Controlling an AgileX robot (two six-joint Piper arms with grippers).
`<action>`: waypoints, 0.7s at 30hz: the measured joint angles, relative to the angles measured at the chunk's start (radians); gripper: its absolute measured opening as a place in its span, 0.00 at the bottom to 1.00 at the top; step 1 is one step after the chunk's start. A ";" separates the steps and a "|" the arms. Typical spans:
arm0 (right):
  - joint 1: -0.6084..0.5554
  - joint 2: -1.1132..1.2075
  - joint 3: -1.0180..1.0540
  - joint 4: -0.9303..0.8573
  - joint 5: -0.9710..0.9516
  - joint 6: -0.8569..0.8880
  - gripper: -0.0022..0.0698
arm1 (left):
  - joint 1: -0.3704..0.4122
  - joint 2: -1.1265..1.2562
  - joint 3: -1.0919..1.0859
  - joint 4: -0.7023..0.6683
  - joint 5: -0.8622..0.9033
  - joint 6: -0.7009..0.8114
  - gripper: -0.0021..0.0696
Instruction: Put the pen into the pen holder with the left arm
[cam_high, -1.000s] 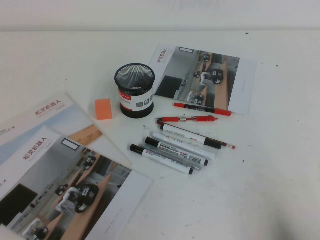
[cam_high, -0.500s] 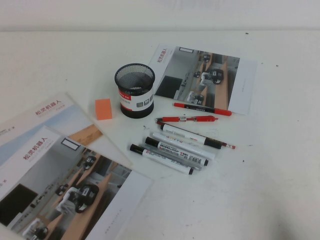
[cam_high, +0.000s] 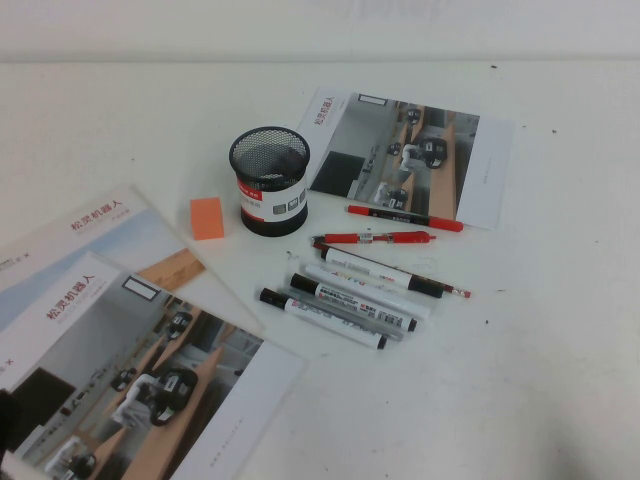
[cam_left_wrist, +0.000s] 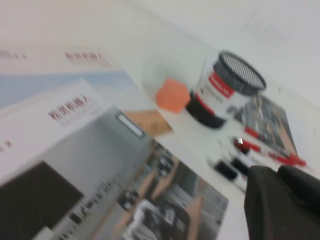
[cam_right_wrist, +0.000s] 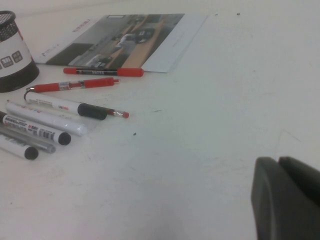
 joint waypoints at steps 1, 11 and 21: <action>0.000 0.000 0.000 0.000 0.000 0.000 0.00 | 0.000 0.047 -0.031 0.000 0.035 0.000 0.03; 0.000 0.000 0.000 0.000 0.000 0.000 0.00 | 0.000 0.493 -0.383 0.081 0.336 0.106 0.03; 0.000 0.000 0.000 0.000 0.000 0.000 0.00 | -0.080 0.921 -0.641 0.144 0.435 0.197 0.03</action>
